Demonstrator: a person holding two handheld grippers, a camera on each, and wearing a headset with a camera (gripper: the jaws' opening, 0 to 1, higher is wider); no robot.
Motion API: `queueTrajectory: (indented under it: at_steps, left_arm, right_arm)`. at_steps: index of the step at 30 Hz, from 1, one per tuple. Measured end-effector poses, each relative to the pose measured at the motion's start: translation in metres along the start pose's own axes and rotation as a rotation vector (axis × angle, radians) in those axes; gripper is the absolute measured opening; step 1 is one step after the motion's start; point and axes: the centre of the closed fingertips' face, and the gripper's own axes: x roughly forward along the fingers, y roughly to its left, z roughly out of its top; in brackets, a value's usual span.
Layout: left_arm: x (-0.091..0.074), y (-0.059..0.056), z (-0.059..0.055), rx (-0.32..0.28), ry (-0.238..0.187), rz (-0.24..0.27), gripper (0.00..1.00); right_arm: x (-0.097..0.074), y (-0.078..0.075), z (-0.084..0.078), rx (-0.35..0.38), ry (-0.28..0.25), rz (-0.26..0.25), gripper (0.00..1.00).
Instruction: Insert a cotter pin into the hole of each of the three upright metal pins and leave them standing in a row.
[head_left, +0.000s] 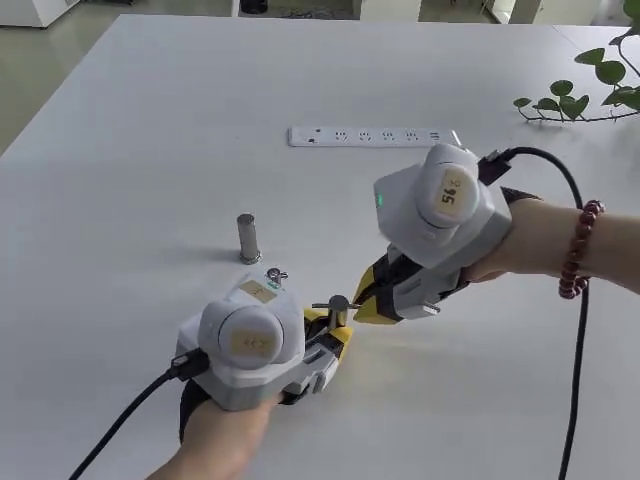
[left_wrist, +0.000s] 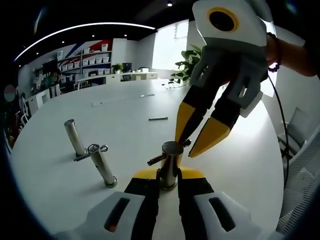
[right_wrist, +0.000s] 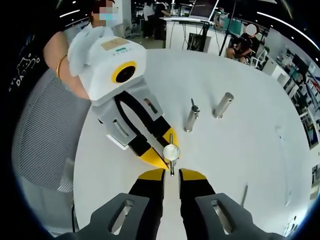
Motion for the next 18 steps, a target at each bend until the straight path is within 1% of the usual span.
queueTrajectory:
  at_steps: [5,10,18]
  left_arm:
    - [-0.0002,0.0002,-0.0005,-0.004,0.0,0.003,0.12]
    - [-0.0001,0.0005,-0.0006,-0.005,0.001,0.004,0.12]
    - [0.0011,0.0013,-0.0011,-0.012,-0.002,0.006,0.12]
  right_arm:
    - [-0.0047,0.0001,-0.0016,0.001,-0.003,-0.009,0.05]
    - [-0.0049,0.0005,-0.0024,-0.004,0.0,-0.011,0.0]
    - [-0.0031,-0.0018,0.0025,-0.016,-0.006,-0.019,0.0]
